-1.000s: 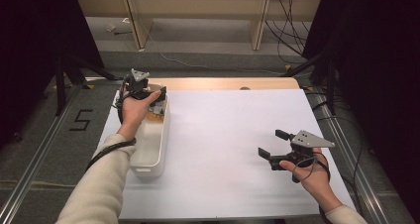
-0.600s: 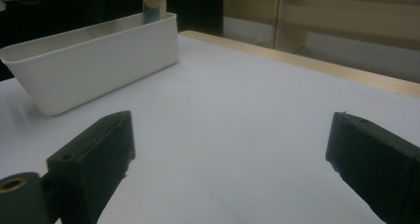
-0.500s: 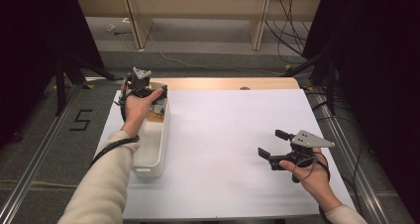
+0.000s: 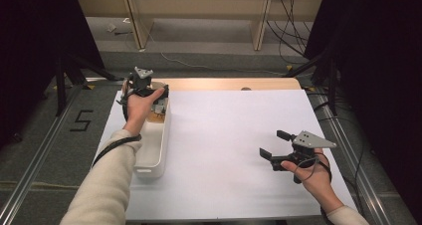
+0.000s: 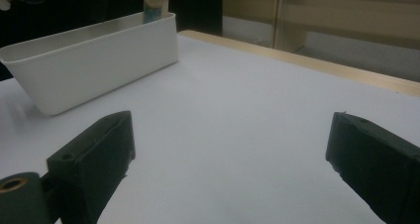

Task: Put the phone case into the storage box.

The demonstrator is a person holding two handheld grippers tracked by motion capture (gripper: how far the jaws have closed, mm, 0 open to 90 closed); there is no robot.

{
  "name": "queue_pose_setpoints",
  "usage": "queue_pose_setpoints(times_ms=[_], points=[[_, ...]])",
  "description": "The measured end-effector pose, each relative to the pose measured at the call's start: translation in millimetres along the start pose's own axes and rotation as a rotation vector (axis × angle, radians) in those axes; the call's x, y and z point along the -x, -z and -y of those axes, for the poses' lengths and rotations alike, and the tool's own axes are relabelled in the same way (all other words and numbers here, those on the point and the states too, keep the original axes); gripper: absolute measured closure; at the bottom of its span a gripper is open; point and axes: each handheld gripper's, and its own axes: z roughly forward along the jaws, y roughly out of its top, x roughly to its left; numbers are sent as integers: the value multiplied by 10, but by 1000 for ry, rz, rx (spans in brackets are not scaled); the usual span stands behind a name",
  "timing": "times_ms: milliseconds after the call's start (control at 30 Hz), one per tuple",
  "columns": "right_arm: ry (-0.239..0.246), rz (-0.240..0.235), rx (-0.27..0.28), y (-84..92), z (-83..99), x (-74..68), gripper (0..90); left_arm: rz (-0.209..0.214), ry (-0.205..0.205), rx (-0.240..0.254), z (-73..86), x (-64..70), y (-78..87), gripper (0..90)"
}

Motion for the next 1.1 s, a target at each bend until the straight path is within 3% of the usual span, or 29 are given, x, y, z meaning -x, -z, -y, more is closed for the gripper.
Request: queue_pose_setpoints(times_ms=[667, 1100], points=[[-1, 1, 3, 1, 2, 6, 59, 4, -10, -14, -22, -7, -70, 68], [2, 1, 3, 3, 1, 7, 59, 4, -22, -8, -65, 21, -80, 0]])
